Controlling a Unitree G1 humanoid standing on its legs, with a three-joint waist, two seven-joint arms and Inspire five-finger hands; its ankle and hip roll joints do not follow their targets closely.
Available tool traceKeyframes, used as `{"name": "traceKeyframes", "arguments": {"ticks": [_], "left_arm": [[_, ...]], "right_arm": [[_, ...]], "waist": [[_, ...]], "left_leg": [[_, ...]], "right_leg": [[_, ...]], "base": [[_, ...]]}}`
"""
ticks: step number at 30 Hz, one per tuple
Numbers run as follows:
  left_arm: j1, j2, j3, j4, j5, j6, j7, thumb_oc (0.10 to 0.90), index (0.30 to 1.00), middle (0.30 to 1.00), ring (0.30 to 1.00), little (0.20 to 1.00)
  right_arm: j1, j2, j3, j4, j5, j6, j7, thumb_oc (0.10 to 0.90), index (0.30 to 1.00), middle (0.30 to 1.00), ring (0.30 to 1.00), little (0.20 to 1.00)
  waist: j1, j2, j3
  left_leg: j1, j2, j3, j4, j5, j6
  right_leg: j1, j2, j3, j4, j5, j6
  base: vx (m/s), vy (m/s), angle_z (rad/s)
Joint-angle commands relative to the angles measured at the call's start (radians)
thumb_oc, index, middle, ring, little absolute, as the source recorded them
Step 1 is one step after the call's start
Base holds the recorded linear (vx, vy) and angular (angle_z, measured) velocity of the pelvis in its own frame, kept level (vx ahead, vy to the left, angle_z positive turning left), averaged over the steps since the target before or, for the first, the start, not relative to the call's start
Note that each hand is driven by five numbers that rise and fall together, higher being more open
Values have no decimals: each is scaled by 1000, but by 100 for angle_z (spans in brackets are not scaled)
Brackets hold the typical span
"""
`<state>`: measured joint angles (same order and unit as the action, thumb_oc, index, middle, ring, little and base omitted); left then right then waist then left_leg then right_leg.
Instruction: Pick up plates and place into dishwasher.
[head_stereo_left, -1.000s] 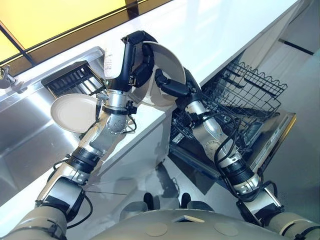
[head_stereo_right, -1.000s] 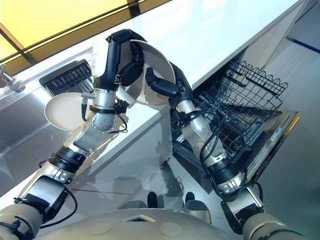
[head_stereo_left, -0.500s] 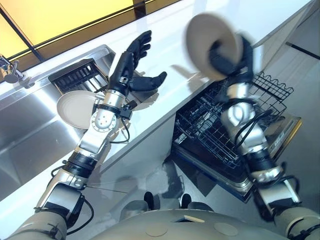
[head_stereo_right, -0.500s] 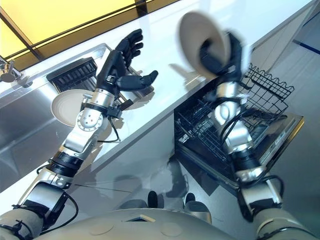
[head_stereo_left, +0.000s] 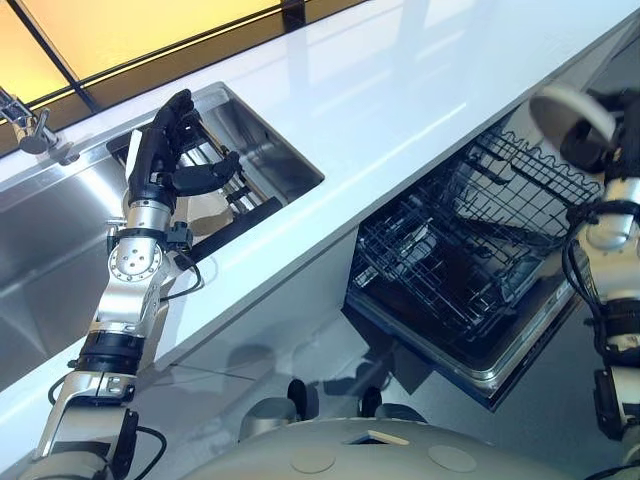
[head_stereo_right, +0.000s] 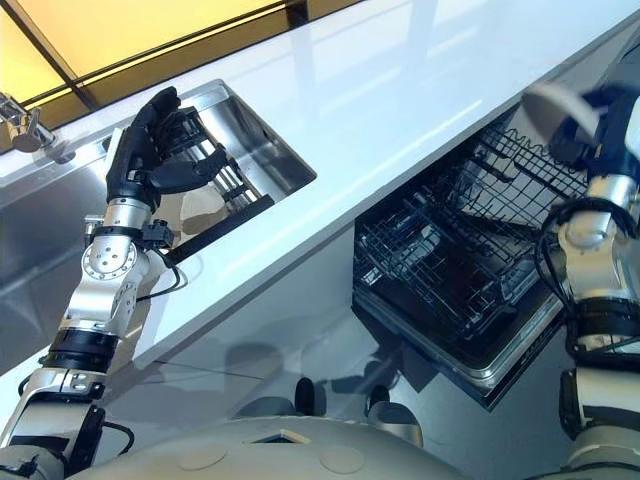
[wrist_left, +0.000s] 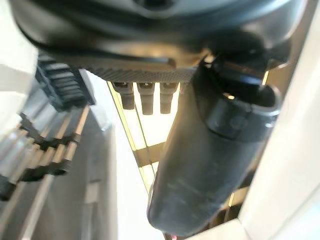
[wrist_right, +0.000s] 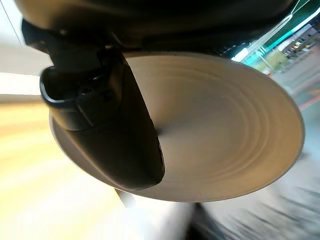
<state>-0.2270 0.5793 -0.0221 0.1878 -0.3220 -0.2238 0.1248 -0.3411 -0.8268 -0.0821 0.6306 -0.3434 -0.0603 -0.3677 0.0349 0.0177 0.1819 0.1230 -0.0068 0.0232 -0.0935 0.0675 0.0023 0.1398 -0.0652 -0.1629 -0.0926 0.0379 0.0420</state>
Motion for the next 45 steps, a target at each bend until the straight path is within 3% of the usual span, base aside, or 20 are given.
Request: {"name": "traceKeyframes", "arguments": {"ticks": [1, 13, 20, 24, 25, 26, 27, 35, 45], "left_arm": [[-114, 89, 48, -54, 25, -158, 70, 800, 900, 900, 900, 900], [-229, 240, 46, -37, 5, -194, 165, 800, 900, 900, 900, 900], [-273, 279, 28, -14, -7, -225, 185, 800, 900, 900, 900, 900], [-293, 273, 19, -10, -5, -225, 200, 800, 900, 900, 900, 900], [-298, 270, 16, -8, -1, -224, 206, 800, 900, 900, 900, 900], [-301, 271, 13, -6, -5, -226, 206, 800, 900, 900, 900, 900], [-302, 270, 12, -5, -4, -227, 205, 800, 900, 900, 900, 900], [-302, 264, 10, -30, -2, -199, 201, 800, 900, 900, 900, 900], [-274, 246, 25, -33, 20, -200, 188, 800, 900, 900, 900, 900]], "right_arm": [[-128, -193, 6, 4, 50, -14, -33, 100, 300, 300, 300, 200], [-325, -220, 147, 137, 162, 1, 0, 100, 300, 300, 300, 200], [-466, -178, 214, 196, 314, 78, 20, 100, 300, 300, 300, 200], [-512, -145, 243, 229, 325, 126, 34, 100, 300, 300, 300, 200], [-518, -134, 252, 238, 309, 148, 41, 119, 316, 316, 316, 219], [-523, -128, 259, 248, 302, 175, 52, 432, 585, 585, 585, 532], [-527, -123, 266, 262, 291, 194, 72, 800, 900, 900, 900, 900], [-508, -99, 288, 315, 244, 250, 152, 800, 900, 900, 900, 900], [-437, -76, 256, 250, 239, 246, 138, 800, 900, 900, 900, 900]], "waist": [[5, 18, -46], [36, 41, 115], [58, 46, 175], [64, 48, 187], [65, 49, 190], [66, 49, 190], [68, 49, 190], [73, 44, 177], [60, 32, 133]], "left_leg": [[0, -11, -32, 25, -111, 3], [-165, -14, -54, 74, -81, -5], [-236, -16, -55, 97, -69, -5], [-252, -20, -57, 105, -67, -3], [-253, -21, -57, 106, -67, -2], [-252, -22, -56, 106, -67, -2], [-251, -23, -57, 107, -66, -2], [-223, -31, -65, 106, -70, 5], [-155, -38, -56, 83, -83, 9]], "right_leg": [[-84, 9, -9, 172, -146, 35], [-217, 10, 4, 197, -125, 22], [-282, 3, -6, 216, -116, 14], [-299, 2, -6, 224, -114, 11], [-301, 3, -7, 225, -114, 9], [-301, 3, -8, 226, -114, 8], [-300, 3, -7, 226, -114, 7], [-280, 4, -6, 237, -120, 3], [-216, 4, -1, 214, -121, 12]], "base": [[-98, 2, 7], [-99, -17, 7], [-66, -14, 14], [-20, 3, 4], [0, 0, 0], [3, 17, 4], [12, 11, 5], [20, 5, 7], [7, 3, -1]]}}
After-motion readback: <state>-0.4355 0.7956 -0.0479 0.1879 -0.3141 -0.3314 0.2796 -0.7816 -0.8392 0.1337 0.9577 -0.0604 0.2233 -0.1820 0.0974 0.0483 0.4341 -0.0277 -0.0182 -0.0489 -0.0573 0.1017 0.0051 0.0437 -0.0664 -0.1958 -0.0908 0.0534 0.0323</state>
